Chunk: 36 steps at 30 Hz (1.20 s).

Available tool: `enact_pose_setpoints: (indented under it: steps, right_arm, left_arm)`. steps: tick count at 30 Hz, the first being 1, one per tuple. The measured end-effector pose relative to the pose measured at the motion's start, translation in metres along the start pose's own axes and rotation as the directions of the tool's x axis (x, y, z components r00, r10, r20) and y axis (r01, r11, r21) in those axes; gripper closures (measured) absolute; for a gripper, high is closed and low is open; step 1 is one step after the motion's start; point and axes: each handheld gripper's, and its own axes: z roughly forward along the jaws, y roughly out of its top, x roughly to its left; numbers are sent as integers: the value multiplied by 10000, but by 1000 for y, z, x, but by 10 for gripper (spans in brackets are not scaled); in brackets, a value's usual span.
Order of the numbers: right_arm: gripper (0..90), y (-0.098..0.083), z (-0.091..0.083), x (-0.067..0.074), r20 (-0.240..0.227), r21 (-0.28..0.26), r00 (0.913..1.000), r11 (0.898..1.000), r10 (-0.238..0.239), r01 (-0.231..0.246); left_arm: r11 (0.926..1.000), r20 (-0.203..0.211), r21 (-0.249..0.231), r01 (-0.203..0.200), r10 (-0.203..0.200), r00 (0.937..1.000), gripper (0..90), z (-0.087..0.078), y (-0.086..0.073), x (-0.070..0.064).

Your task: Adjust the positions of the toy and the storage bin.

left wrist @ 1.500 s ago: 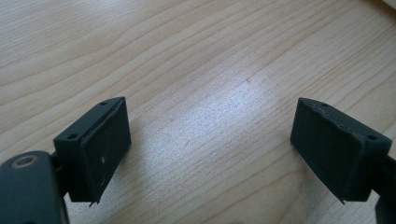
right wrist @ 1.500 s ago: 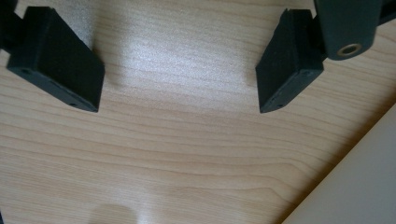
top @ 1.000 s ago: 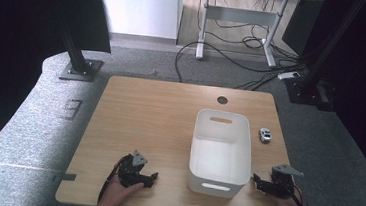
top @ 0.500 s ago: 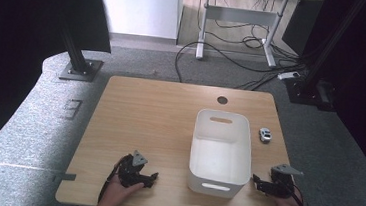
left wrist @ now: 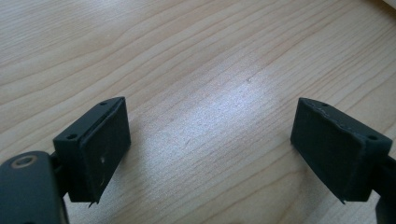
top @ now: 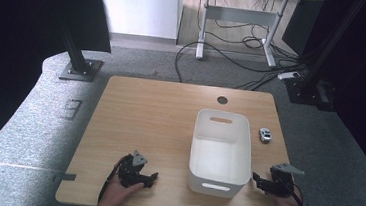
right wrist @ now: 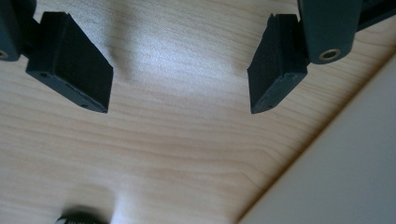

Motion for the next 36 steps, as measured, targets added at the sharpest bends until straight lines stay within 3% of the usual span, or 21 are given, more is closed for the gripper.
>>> enact_pose_setpoints:
  steps: [7, 26, 36]
  right_arm:
    - [214, 14, -20, 4, -86, -1008, 9991, 9940, 424, -431]
    - [215, 35, -48, 18, -335, -1953, 9989, 9799, 335, -394]
    - [216, 46, -62, 26, -533, -2523, 9978, 9662, 406, -528]
  left_arm:
    - [10000, 0, -2, 3, -3, 10000, 122, 0, 0, 0]
    - [10000, 1, 1, -3, 3, 10000, 122, 0, 0, 0]
    - [10000, -1, 1, -1, 1, 10000, 122, 0, 0, 0]
